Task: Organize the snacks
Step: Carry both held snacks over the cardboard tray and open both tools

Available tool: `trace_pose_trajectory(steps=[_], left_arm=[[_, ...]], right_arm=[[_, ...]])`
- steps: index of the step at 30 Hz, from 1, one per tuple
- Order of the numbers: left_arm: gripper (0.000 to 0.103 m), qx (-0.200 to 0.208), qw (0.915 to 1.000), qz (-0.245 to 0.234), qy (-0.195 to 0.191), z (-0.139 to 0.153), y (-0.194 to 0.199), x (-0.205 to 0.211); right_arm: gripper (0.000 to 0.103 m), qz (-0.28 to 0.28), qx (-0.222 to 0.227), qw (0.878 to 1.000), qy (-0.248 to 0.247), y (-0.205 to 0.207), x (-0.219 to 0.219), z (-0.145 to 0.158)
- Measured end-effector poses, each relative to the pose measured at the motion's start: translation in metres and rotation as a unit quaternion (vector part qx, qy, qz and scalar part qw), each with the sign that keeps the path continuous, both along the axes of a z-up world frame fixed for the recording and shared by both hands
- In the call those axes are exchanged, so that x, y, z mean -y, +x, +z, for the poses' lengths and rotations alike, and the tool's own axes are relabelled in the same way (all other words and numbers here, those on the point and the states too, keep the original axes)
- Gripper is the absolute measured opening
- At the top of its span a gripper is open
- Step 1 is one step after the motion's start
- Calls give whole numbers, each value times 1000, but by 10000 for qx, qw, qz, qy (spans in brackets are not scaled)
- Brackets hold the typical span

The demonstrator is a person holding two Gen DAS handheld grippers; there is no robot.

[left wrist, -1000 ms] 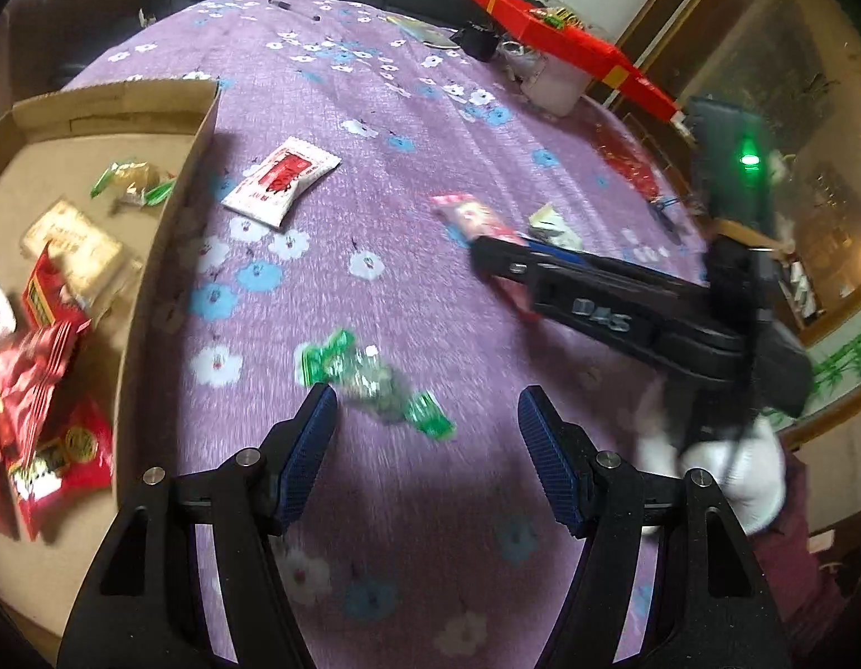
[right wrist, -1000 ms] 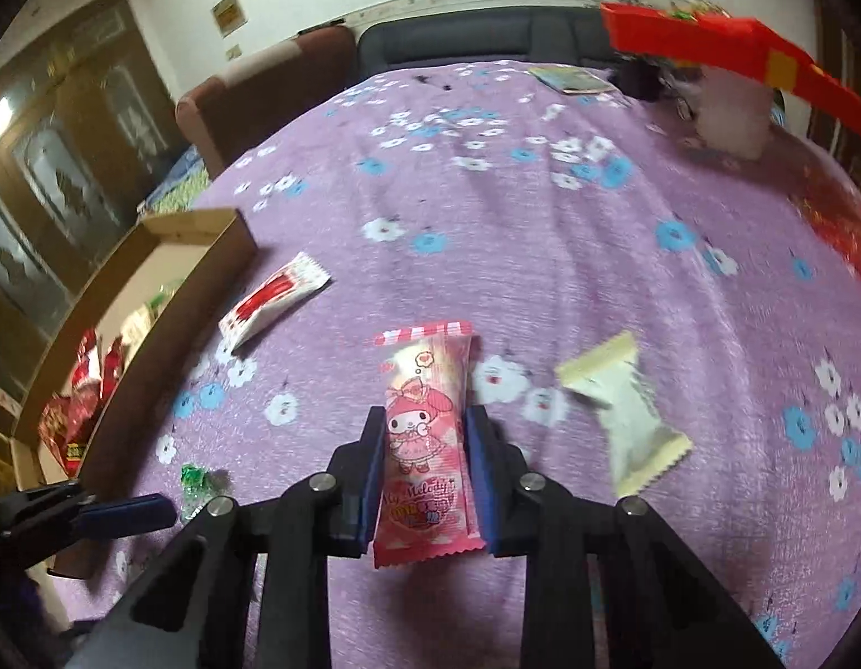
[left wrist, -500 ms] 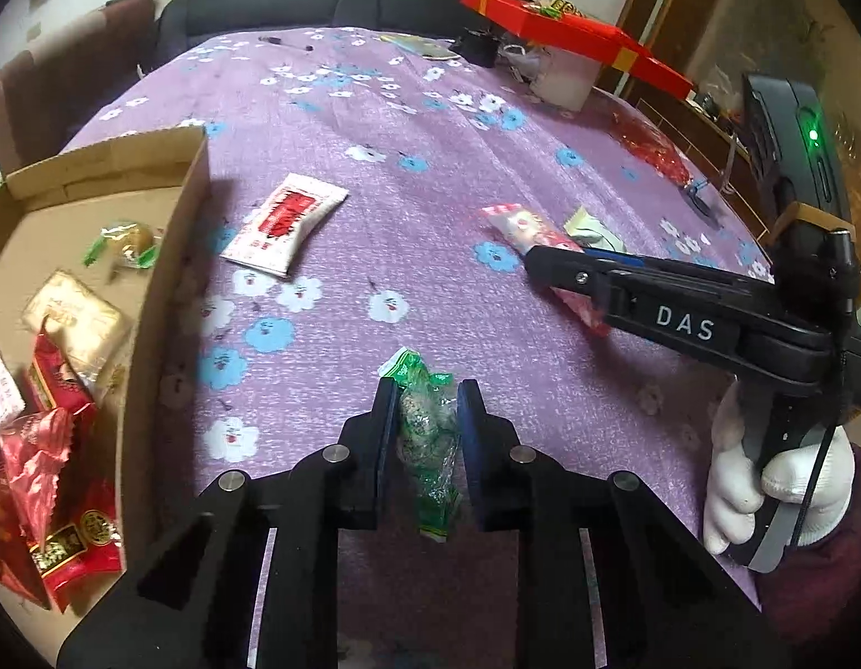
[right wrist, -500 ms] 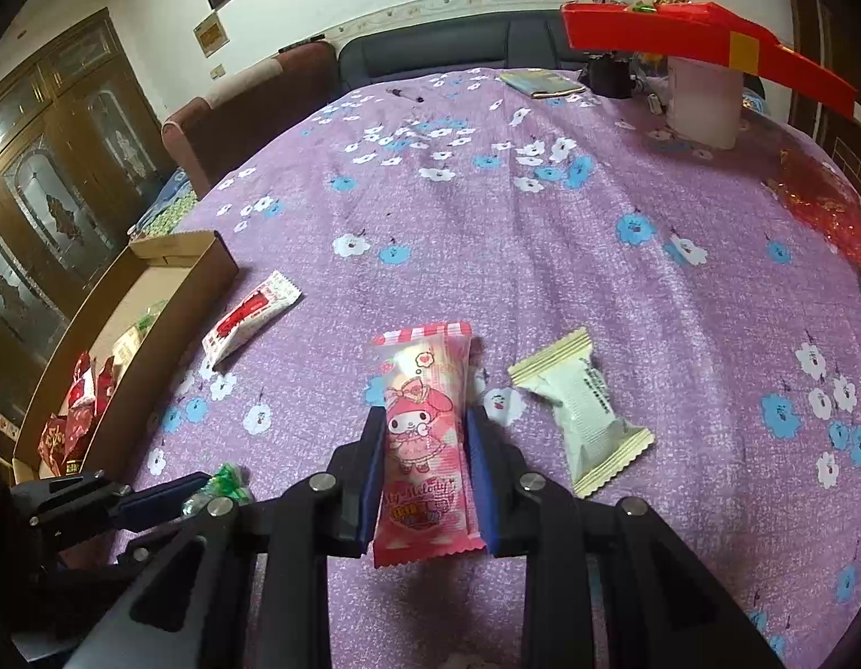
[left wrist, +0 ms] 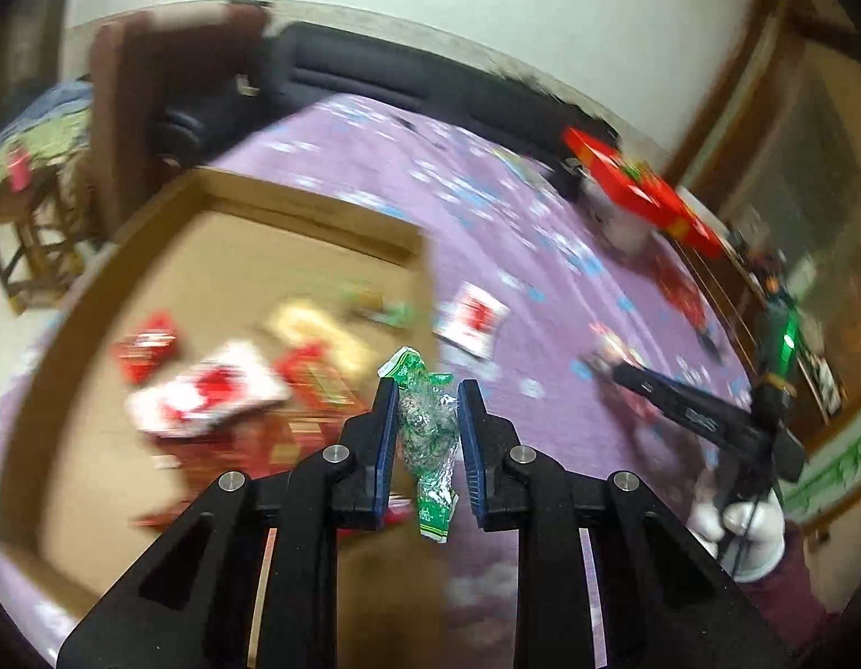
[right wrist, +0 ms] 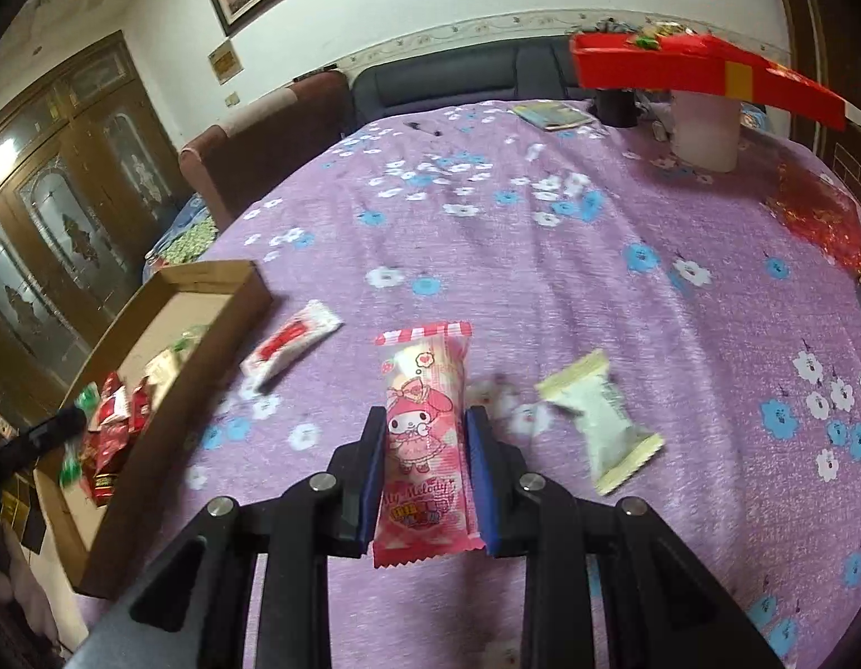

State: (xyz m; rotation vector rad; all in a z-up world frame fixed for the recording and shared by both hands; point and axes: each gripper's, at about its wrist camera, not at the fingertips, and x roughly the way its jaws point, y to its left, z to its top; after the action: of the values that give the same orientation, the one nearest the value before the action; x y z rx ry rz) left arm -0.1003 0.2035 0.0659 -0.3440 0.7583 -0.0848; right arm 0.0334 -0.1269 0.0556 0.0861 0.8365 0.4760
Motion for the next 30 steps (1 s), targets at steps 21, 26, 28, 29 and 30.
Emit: trace_pose_trajectory(steps=[21, 26, 28, 29, 30], left_arm=[[21, -94, 9920, 1184, -418, -23, -39, -98], [22, -98, 9904, 1270, -539, -24, -44, -102], [34, -134, 9897, 1302, -572, -24, -44, -103], [43, -140, 9895, 1317, -583, -23, -44, -103], [46, -119, 9896, 1315, -574, -22, -45, -103]], right_arm=[[31, 2294, -196, 9730, -168, -91, -191, 10], [31, 2445, -160, 9691, -299, -98, -211, 5], [32, 2475, -101, 9683, -315, -102, -216, 3], [35, 2490, -86, 9679, -337, -103, -218, 2], [37, 2520, -83, 9670, -361, -104, -221, 1]])
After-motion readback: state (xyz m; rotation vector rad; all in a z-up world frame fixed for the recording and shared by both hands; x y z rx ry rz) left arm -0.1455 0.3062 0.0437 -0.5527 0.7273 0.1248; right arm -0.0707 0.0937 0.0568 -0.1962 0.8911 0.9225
